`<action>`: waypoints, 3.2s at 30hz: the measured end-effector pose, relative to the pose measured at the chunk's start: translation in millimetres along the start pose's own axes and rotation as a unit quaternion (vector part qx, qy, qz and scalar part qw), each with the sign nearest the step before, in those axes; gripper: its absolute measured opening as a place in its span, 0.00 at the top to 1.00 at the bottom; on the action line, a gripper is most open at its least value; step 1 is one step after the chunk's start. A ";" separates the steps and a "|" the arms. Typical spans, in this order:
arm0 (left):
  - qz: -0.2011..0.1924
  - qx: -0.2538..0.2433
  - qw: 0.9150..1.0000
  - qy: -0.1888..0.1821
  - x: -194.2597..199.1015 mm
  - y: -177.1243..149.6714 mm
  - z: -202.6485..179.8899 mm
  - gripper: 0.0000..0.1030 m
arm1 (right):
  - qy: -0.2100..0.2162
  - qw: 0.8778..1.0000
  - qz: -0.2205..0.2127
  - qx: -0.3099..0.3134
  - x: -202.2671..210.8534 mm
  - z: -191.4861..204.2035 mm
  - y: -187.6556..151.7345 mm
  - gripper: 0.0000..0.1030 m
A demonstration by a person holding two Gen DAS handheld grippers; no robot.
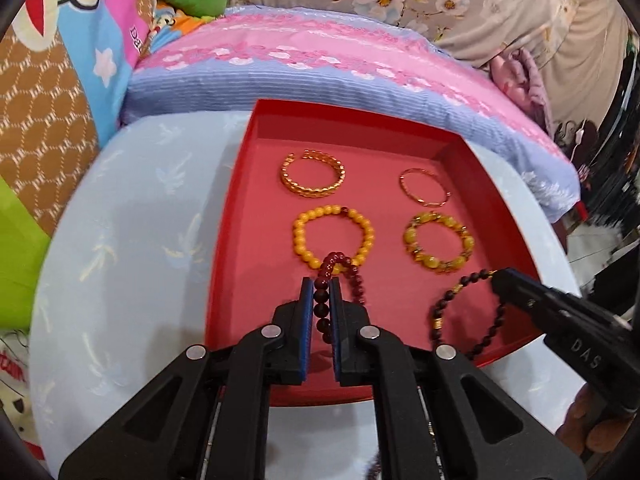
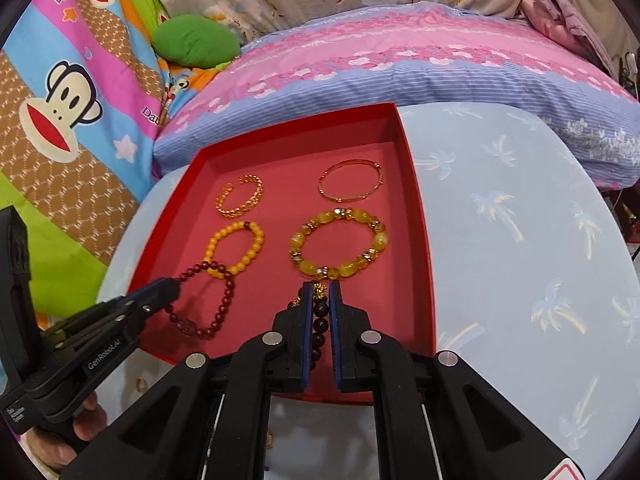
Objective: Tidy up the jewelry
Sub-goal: 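Carry both bracelets into the red box and open both tools to release, then lift both open tools away from the red box, then grasp the dark garnet bead strand with the right tool while the left tool approaches the gold ring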
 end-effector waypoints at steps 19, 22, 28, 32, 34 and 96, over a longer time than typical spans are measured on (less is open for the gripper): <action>-0.023 -0.033 0.997 0.059 8.9 -3.1 -1.7 0.81 | -0.040 0.998 -0.026 0.035 9.9 2.0 -6.0 0.87; -0.027 -0.033 0.997 0.059 14.3 -3.6 -4.0 0.80 | -0.037 0.998 -0.029 0.034 16.3 2.0 -8.6 0.87; -0.037 -0.034 0.997 0.060 31.5 -13.1 -10.5 0.74 | -0.031 0.998 -0.033 0.042 31.1 4.4 -20.5 0.87; -0.038 -0.036 0.997 0.062 43.2 -27.1 -13.6 0.74 | -0.027 0.998 -0.035 0.044 42.6 5.0 -34.4 0.86; -0.037 -0.037 0.997 0.062 49.0 -36.6 -15.0 0.74 | -0.022 0.998 -0.031 0.045 47.3 5.8 -41.7 0.86; 0.009 0.012 0.997 0.079 67.6 -134.9 14.1 0.69 | 0.060 0.995 0.072 -0.025 27.8 48.0 -123.7 0.87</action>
Point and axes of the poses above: each gripper's, at about its wrist camera, not at the fingertips, and x roughly against the way its jaws point, z to its left, y to its top, the point moved 7 cm from there along -x, roughly the way its jaws point, and after that the axes turned 9 degrees about -y, right-handed, at the moved point
